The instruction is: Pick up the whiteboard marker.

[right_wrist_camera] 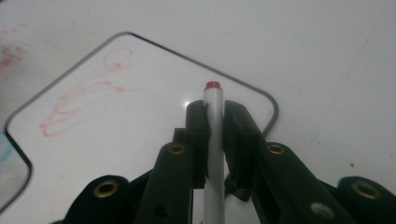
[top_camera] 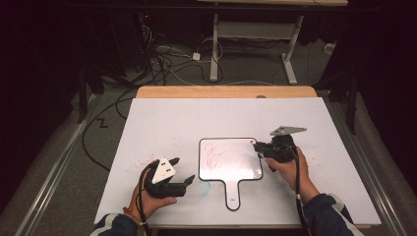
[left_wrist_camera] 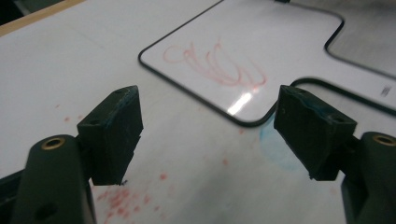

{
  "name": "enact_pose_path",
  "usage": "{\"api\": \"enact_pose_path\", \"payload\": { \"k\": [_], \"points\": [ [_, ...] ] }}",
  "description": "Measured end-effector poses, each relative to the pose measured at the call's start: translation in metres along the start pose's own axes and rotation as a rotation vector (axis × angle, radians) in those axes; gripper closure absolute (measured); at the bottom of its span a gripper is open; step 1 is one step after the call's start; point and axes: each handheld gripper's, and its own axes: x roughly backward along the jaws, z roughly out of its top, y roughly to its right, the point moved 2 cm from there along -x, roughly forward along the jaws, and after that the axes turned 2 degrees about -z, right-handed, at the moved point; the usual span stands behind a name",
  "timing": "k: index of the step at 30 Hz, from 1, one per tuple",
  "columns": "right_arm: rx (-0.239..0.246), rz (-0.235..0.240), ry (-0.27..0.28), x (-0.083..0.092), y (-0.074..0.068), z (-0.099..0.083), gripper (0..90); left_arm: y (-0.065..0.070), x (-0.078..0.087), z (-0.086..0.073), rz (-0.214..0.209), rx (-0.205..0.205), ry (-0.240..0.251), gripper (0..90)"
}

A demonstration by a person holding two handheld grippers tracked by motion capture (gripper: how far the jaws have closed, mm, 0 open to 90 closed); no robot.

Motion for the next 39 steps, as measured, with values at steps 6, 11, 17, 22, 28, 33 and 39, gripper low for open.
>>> {"api": "enact_pose_path", "payload": {
  "k": [6,11,17,22,28,33,39],
  "points": [
    [0.034,0.054,0.091,0.012,-0.024,0.008,81.1,0.004,-0.019,0.025,-0.145,0.107,0.079,23.1],
    [0.045,0.127,0.162,0.018,-0.048,0.012,81.1,0.020,-0.041,0.041,-0.201,0.086,0.054,24.0],
    [0.063,0.163,0.225,0.021,-0.073,0.011,81.2,0.043,-0.064,0.058,-0.278,0.084,0.051,26.7],
    [0.089,0.184,0.270,0.025,-0.084,0.010,81.2,0.055,-0.077,0.068,-0.325,0.108,0.065,31.1],
    [0.095,0.174,0.284,0.027,-0.088,0.009,81.1,0.058,-0.083,0.077,-0.327,0.141,0.092,42.5],
    [0.103,0.162,0.297,0.032,-0.088,0.009,81.1,0.056,-0.084,0.077,-0.314,0.124,0.094,52.5],
    [0.114,0.165,0.297,0.033,-0.089,0.008,81.1,0.056,-0.083,0.076,-0.301,0.088,0.086,65.8]
  ]
}}
